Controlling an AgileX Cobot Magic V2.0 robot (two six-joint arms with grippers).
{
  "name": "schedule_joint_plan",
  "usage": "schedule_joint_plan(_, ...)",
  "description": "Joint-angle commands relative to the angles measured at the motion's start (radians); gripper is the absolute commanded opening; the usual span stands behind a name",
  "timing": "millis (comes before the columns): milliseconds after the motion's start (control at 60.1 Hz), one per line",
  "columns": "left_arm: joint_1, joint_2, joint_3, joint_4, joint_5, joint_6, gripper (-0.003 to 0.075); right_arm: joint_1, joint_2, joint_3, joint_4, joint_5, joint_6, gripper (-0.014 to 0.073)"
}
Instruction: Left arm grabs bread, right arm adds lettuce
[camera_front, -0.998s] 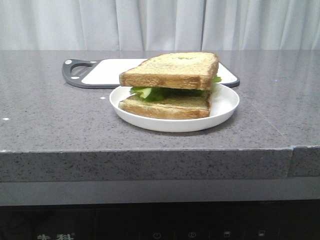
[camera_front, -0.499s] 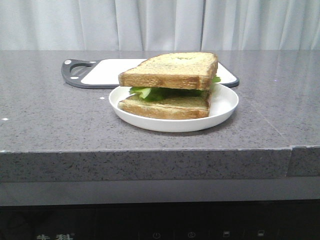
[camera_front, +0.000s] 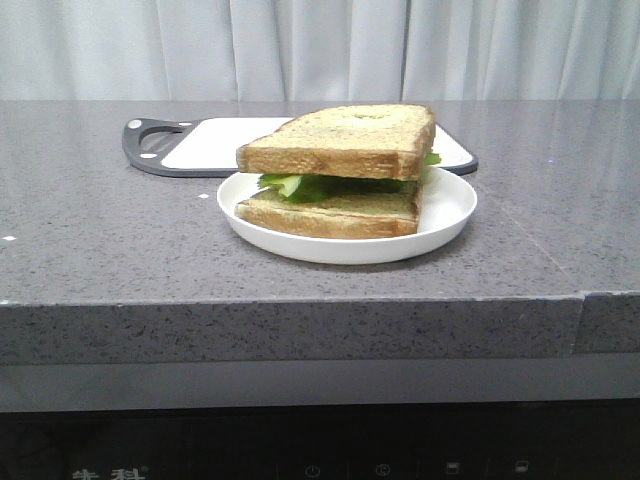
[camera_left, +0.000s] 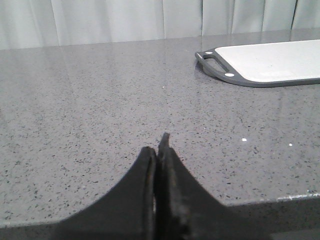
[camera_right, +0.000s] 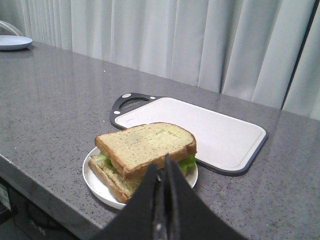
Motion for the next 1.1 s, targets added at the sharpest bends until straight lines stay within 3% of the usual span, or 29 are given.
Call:
schedule_joint_plan(0, 0.002, -0.02, 0.004, -0.01, -0.092, -0.01, -0.002, 0.0, 0.007, -0.026, 0.006, -0.074, -0.006, -0.0061)
schedule_joint_plan(748, 0.002, -0.02, 0.004, -0.01, -0.092, -0.01, -0.002, -0.007, 0.005, 0.004, 0.01, -0.116, 0.024, -0.0061)
schedule_joint_plan(914, 0.002, -0.02, 0.004, -0.01, -0.092, -0.01, -0.002, -0.156, -0.004, 0.089, -0.164, -0.175, 0.261, -0.0061)
schedule_joint_plan(1081, 0.002, -0.02, 0.004, -0.01, -0.092, -0.01, -0.002, -0.352, -0.09, 0.2, -0.183, -0.176, 0.31, -0.0061)
